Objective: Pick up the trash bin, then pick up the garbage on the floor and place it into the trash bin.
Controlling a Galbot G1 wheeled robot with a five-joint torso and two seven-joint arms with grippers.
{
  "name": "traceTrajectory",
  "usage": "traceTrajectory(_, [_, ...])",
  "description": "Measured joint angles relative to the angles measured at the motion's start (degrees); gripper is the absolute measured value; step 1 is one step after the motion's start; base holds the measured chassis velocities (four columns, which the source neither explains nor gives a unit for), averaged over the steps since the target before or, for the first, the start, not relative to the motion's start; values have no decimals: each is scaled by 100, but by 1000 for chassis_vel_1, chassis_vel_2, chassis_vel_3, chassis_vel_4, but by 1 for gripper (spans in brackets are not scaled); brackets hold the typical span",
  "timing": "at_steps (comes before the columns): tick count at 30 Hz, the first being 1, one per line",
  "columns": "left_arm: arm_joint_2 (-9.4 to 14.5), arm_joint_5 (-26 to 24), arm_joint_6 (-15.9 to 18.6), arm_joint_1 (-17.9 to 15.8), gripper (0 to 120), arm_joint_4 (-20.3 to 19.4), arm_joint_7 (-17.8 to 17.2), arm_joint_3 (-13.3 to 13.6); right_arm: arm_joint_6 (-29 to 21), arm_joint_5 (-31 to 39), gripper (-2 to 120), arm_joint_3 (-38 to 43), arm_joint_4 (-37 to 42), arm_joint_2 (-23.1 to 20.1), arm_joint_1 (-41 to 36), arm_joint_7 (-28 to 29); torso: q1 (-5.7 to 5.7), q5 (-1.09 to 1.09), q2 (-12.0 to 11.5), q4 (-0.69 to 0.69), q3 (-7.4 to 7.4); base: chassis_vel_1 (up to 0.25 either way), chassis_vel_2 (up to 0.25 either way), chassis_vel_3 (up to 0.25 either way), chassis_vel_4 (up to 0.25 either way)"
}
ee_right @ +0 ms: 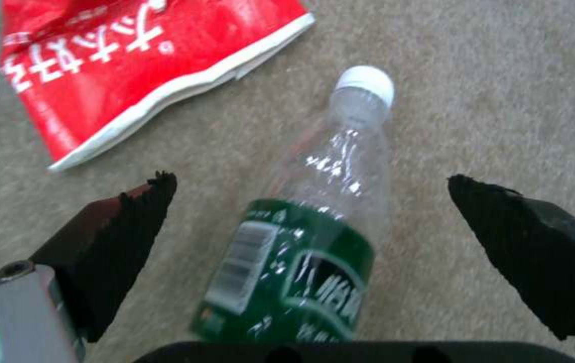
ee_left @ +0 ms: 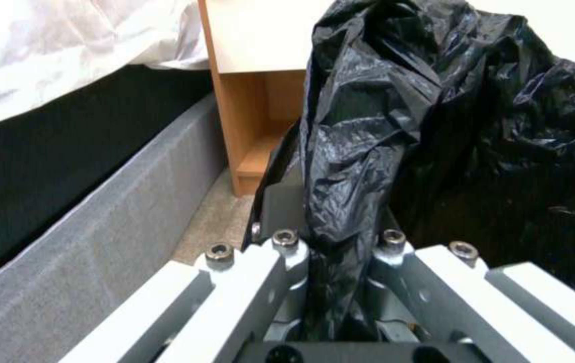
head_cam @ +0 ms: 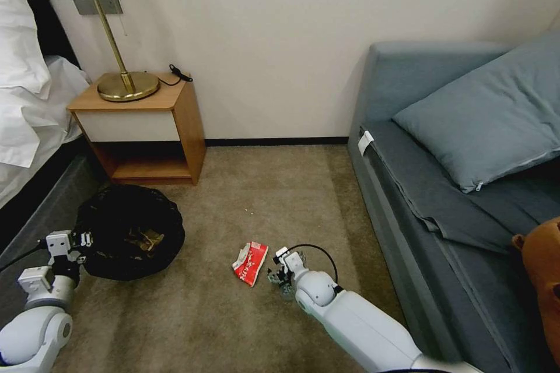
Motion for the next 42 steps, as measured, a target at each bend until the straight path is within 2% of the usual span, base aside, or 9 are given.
traceTrajectory(6, [-32, 3, -30, -5, 5, 51, 13, 1, -45, -48, 100, 53, -41, 24, -161, 0, 0, 0, 0, 0, 0, 0, 0, 0, 0])
traceTrajectory(13, [-55, 40, -53, -35, 5, 116, 24, 18, 257, -273, 95, 113, -373, 44, -235, -289, 0, 0, 0, 0, 0, 0, 0, 0, 0])
traceTrajectory(21, [-114, 119, -9, -143, 5, 118, 18, 94, 496, -344, 62, 153, -555, 19, -203, -590, 0, 0, 0, 0, 0, 0, 0, 0, 0])
traceTrajectory(23, [-117, 122, -2, -148, 5, 118, 16, 99, 505, -344, 60, 153, -560, 19, -198, -602, 0, 0, 0, 0, 0, 0, 0, 0, 0])
traceTrajectory(26, [-122, 132, 20, -168, 5, 117, 11, 110, 576, -344, 42, 151, -576, 19, -193, -625, 0, 0, 0, 0, 0, 0, 0, 0, 0])
traceTrajectory(29, [-123, 132, 20, -168, 5, 116, 10, 110, 595, -344, 37, 147, -577, 19, -192, -627, 0, 0, 0, 0, 0, 0, 0, 0, 0])
traceTrajectory(32, [-123, 129, 19, -137, 5, 116, 9, 87, 615, -343, 24, 127, -556, 16, -164, -630, 0, 0, 0, 0, 0, 0, 0, 0, 0])
traceTrajectory(35, [-123, 123, 1, -92, 5, 110, 11, 57, 615, -342, 19, 89, -485, 6, -121, -621, 0, 0, 0, 1, 0, 0, 0, 0, 0])
traceTrajectory(42, [-131, 113, -12, -28, 5, 38, 16, 21, 717, -434, 19, 54, -271, -66, 113, -576, 0, 1, 0, 0, 0, 0, 0, 0, 0])
